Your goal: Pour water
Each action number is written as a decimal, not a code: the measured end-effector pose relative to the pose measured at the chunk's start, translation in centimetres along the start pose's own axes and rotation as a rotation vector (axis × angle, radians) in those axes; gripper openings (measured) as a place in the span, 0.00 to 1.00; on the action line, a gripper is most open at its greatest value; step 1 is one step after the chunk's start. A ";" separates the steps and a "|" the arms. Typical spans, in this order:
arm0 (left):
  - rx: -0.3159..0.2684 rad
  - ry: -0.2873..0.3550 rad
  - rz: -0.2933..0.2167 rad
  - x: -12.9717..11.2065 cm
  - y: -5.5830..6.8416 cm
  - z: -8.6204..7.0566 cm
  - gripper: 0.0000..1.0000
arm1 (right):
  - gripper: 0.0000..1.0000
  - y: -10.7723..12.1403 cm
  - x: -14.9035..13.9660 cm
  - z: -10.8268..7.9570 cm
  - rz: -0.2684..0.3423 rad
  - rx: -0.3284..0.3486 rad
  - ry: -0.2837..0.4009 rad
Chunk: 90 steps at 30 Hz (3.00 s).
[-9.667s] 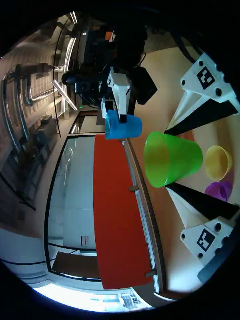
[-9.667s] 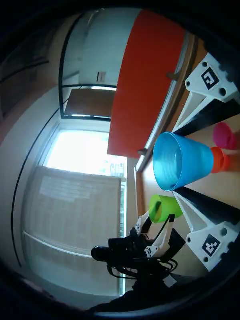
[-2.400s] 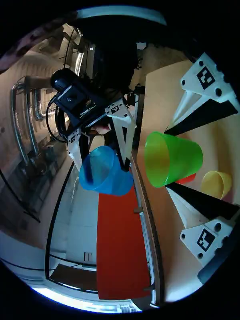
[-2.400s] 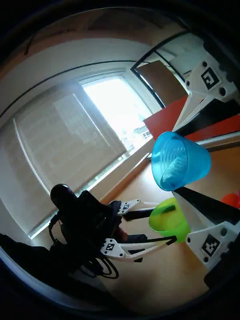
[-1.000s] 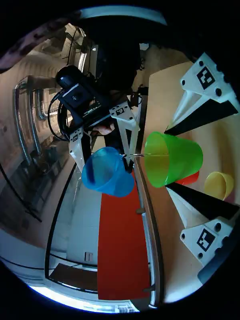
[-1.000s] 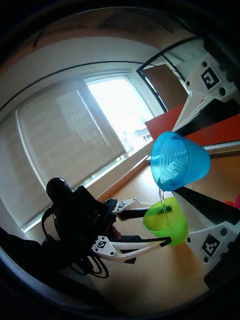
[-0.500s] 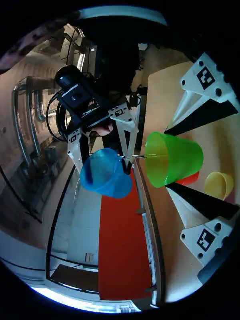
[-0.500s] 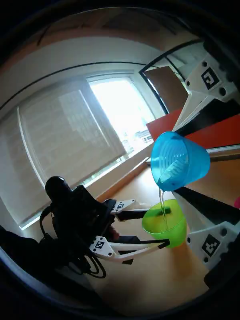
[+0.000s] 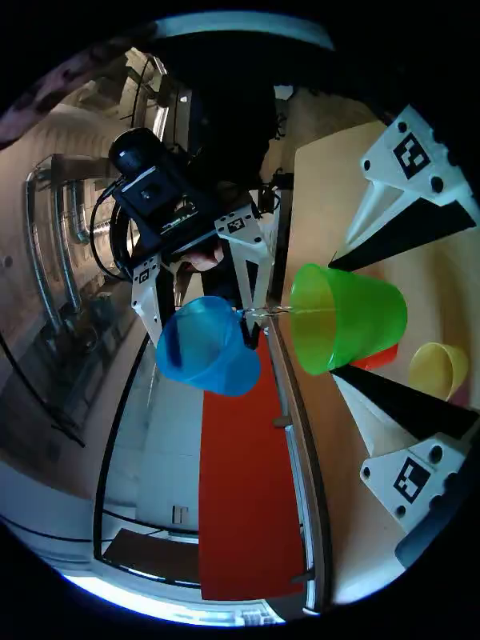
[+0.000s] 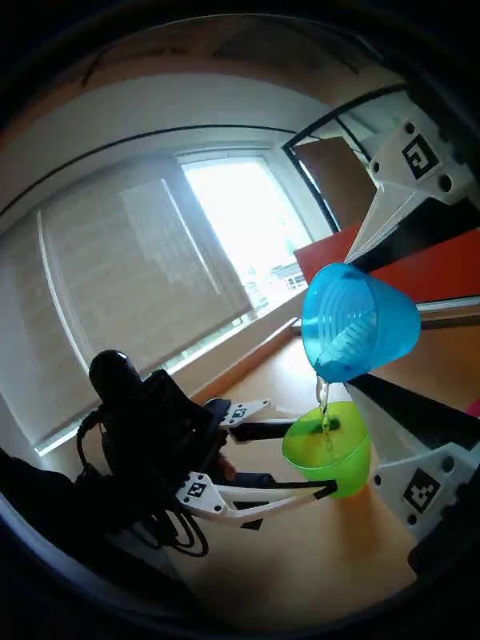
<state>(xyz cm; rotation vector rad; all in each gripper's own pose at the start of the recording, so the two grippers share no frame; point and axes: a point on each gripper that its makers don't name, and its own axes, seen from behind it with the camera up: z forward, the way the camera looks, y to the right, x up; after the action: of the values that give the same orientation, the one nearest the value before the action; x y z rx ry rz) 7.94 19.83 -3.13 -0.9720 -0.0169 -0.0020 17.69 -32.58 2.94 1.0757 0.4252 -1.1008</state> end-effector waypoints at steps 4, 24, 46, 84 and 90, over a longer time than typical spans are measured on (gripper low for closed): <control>0.002 0.001 0.000 -0.1 -0.1 0.0 0.84 | 0.89 0.0 0.0 0.0 -0.009 -0.001 -0.003; -0.004 0.003 0.009 0.1 0.3 -0.1 0.84 | 0.89 0.4 0.0 0.1 -0.041 -0.007 -0.006; -0.008 -0.002 0.015 -0.1 0.4 0.0 0.84 | 0.89 1.0 0.1 0.1 -0.079 -0.027 -0.010; -0.005 0.001 0.015 0.2 0.4 0.0 0.84 | 0.89 1.4 0.8 -0.1 -0.135 -0.040 -0.012; -0.005 0.001 0.014 0.1 0.4 0.0 0.84 | 0.89 1.4 1.0 -0.1 -0.144 -0.043 -0.011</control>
<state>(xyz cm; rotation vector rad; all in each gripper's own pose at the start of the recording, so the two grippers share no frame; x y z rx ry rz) 8.07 20.04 -3.52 -0.9774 -0.0091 0.0098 19.37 -32.89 2.86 1.0128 0.5220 -1.2181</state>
